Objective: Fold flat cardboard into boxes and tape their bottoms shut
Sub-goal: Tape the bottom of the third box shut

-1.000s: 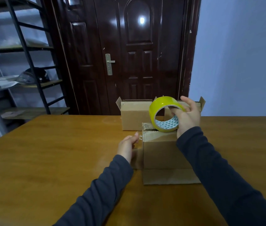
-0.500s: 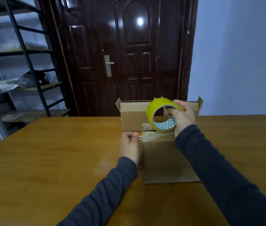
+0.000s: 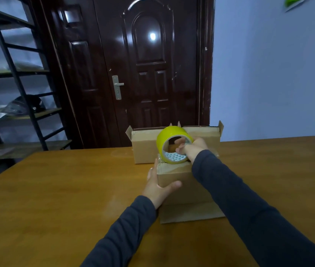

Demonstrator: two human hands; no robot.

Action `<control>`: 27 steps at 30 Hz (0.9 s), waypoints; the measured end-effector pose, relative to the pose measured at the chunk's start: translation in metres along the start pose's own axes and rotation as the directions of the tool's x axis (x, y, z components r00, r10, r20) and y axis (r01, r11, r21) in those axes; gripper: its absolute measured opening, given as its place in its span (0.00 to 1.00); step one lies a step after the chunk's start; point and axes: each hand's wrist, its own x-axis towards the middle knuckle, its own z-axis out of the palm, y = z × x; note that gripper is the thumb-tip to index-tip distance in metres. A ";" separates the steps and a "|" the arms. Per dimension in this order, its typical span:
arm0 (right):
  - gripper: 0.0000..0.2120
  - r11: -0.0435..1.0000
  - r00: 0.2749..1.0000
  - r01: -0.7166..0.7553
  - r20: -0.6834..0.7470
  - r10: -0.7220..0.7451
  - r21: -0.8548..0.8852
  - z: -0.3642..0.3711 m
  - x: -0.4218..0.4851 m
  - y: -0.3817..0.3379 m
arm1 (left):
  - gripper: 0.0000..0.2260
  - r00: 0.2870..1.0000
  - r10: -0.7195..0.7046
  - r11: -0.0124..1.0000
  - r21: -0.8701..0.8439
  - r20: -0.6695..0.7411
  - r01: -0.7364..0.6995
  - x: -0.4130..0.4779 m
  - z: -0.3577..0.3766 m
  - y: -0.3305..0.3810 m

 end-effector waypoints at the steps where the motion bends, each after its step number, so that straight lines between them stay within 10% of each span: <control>1: 0.10 1.000 1.000 0.015 0.013 -0.014 -0.022 0.000 0.001 0.001 | 0.55 1.000 0.014 0.998 0.060 0.000 -0.014 0.000 -0.001 0.001; 15: 0.11 0.713 0.932 0.357 0.174 -0.319 -0.604 -0.047 0.002 -0.029 | 0.53 0.996 0.055 0.981 0.189 -0.066 -0.041 -0.001 -0.001 0.001; 22: 0.18 0.261 0.896 0.362 0.258 -0.361 -0.895 -0.091 0.013 -0.053 | 0.51 0.998 0.043 0.977 0.211 -0.053 -0.031 0.000 -0.001 0.001; 27: 0.25 -0.360 0.856 0.290 0.408 -0.317 -0.887 -0.130 0.016 -0.052 | 0.49 0.997 0.045 0.980 0.195 -0.057 -0.033 -0.002 -0.001 0.000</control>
